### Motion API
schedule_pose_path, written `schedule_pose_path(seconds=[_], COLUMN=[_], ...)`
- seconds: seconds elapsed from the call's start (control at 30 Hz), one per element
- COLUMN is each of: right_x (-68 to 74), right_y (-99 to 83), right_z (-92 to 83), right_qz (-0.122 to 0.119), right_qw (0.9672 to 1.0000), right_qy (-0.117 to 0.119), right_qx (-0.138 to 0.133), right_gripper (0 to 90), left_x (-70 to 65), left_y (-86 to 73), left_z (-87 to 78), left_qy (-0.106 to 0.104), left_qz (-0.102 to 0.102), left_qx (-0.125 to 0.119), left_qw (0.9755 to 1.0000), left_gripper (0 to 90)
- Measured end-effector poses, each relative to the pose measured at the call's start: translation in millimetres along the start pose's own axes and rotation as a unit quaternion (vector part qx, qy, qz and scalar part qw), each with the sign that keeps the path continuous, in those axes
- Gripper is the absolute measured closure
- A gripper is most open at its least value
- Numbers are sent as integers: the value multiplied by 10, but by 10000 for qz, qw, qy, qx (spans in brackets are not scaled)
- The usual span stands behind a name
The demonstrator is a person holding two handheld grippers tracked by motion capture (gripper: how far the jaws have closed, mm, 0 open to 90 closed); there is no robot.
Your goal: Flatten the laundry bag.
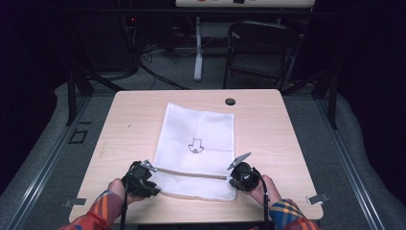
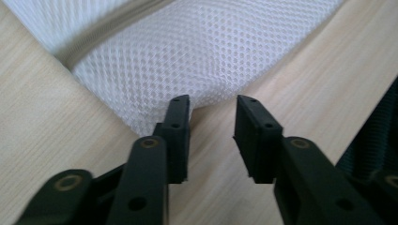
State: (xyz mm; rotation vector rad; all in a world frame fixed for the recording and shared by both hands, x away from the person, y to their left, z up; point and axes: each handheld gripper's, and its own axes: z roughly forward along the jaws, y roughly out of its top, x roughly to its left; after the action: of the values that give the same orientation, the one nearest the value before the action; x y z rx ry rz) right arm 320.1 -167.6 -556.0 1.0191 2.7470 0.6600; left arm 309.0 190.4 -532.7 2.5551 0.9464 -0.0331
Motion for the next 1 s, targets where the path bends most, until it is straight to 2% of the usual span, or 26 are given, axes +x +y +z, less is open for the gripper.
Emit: schedule_pose_path(seconds=[0.07,0.13,0.27,0.33,0.43,0.47,0.63,0.7,0.73,0.87,0.9,1.0], right_x=[-9,-15,-17,-29,-43,-57,-117,-125,-137,-145,-147,-156], right_y=[3,5,18,27,41,51,62,62,65,61,60,50], right_z=[-7,-5,-35,-58,-77,-92,-131,-135,-150,-174,-178,-188], right_qz=[-55,-60,-53,-33,92,105,186,261,210,220,221,270], right_qw=[10000,10000,10000,10000,9998,9998,9995,9991,9994,9990,9989,9985], right_qy=[14,36,58,56,-6,-1,-30,-33,-81,-155,-180,-201], right_qx=[51,47,19,-31,-184,-157,-261,-335,-277,-366,-379,-425], right_gripper=[900,900,847,797,713,703,659,659,660,701,717,783], left_x=[-17,-36,-80,-92,-109,-116,-142,-151,-162,-233,-251,-294], left_y=[-6,-4,43,87,164,195,386,463,510,685,733,825], left_z=[-45,-95,-158,-152,-124,-117,-62,-27,-8,87,115,185], left_qy=[-42,9,73,146,153,151,243,199,187,161,163,135], left_qz=[48,70,227,310,385,438,648,653,685,894,998,1087], left_qx=[-97,-213,-541,-585,-633,-673,-815,-881,-893,-922,-892,-883], left_qw=[9999,9997,9983,9977,9971,9967,9943,9938,9935,9916,9909,9900], left_gripper=[567,476,319,264,180,161,155,155,155,155,155,157])
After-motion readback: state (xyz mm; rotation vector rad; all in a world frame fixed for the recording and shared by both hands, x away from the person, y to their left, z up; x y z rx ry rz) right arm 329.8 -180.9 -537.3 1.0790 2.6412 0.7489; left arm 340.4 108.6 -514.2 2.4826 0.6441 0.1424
